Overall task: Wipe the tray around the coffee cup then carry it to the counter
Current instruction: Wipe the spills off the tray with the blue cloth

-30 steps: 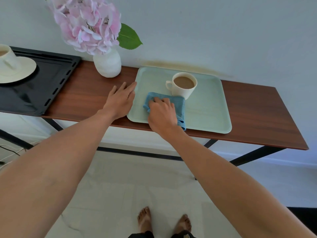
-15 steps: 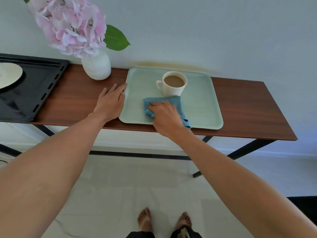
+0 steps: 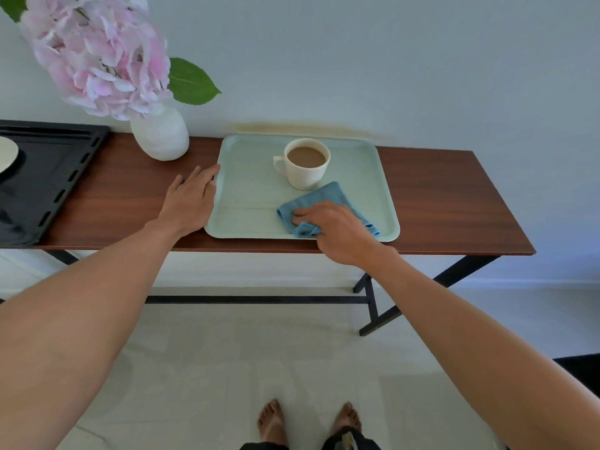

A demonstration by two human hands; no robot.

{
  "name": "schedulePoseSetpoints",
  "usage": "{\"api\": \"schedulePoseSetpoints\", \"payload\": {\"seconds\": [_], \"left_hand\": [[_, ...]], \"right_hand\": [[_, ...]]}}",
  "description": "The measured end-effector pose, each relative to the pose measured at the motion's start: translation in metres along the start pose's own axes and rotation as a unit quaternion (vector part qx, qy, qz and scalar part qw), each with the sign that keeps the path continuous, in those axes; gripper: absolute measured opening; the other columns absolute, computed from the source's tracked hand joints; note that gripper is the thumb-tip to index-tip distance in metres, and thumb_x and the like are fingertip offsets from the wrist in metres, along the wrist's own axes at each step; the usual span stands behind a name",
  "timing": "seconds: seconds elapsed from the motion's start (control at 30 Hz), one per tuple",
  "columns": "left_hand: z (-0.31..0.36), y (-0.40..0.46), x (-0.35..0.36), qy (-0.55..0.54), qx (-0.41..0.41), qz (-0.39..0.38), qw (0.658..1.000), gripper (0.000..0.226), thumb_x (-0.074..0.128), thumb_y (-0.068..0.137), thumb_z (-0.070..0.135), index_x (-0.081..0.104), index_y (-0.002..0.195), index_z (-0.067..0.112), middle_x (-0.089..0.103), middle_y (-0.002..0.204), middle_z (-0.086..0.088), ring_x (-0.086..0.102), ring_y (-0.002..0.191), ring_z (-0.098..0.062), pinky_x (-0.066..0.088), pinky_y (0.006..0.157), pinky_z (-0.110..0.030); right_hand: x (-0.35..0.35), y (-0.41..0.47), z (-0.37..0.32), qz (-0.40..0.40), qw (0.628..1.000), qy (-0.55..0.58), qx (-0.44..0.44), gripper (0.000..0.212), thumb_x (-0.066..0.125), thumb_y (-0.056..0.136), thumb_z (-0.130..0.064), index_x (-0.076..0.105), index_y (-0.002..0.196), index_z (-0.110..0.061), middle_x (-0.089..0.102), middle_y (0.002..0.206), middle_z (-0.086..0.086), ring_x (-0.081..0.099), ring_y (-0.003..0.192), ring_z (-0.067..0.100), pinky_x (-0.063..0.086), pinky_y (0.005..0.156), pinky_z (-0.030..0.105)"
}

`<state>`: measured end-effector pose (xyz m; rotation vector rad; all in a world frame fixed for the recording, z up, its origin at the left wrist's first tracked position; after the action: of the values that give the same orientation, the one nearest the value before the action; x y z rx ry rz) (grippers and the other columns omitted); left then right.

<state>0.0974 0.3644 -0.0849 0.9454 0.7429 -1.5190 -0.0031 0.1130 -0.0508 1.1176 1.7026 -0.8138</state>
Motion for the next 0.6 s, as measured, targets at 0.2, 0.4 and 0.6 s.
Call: {"api": "schedulePoseSetpoints", "payload": {"seconds": [0.2, 0.4, 0.6], "left_hand": [[0.002, 0.0, 0.001, -0.003, -0.01, -0.011, 1.0, 0.052, 0.019, 0.106, 0.03, 0.028, 0.157, 0.028, 0.032, 0.163, 0.005, 0.011, 0.154, -0.013, 0.003, 0.124, -0.041], [0.012, 0.005, -0.006, 0.005, -0.017, -0.015, 1.0, 0.053, 0.026, 0.103, 0.022, 0.033, 0.155, 0.022, 0.041, 0.158, -0.004, 0.032, 0.147, -0.031, 0.011, 0.122, -0.049], [0.029, 0.01, -0.008, 0.042, -0.103, 0.011, 0.994, 0.055, 0.036, 0.098, 0.016, 0.035, 0.153, 0.015, 0.048, 0.149, -0.015, 0.044, 0.135, -0.04, 0.032, 0.112, -0.05]], "right_hand": [[-0.039, -0.018, 0.07, 0.06, 0.992, -0.006, 0.107, 0.055, 0.048, 0.085, 0.004, 0.071, 0.122, -0.029, 0.068, 0.123, 0.002, 0.061, 0.108, 0.025, 0.053, 0.091, 0.042], [-0.015, -0.004, 0.022, 0.009, 1.0, -0.006, 0.028, 0.06, 0.046, 0.084, 0.005, 0.068, 0.13, -0.027, 0.061, 0.14, -0.005, 0.052, 0.128, 0.025, 0.043, 0.105, 0.045], [-0.05, -0.017, 0.084, 0.087, 0.983, -0.083, 0.141, 0.041, 0.048, 0.082, -0.002, 0.074, 0.105, -0.025, 0.072, 0.107, 0.003, 0.062, 0.098, 0.029, 0.048, 0.078, 0.037]]}}
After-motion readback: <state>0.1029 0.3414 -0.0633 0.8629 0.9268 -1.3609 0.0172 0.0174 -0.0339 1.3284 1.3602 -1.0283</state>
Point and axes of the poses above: each hand's wrist, its own y-axis towards the middle knuckle, its own x-axis out of the palm, z = x × y, the point moved 10 cm from there along y, towards the middle knuckle
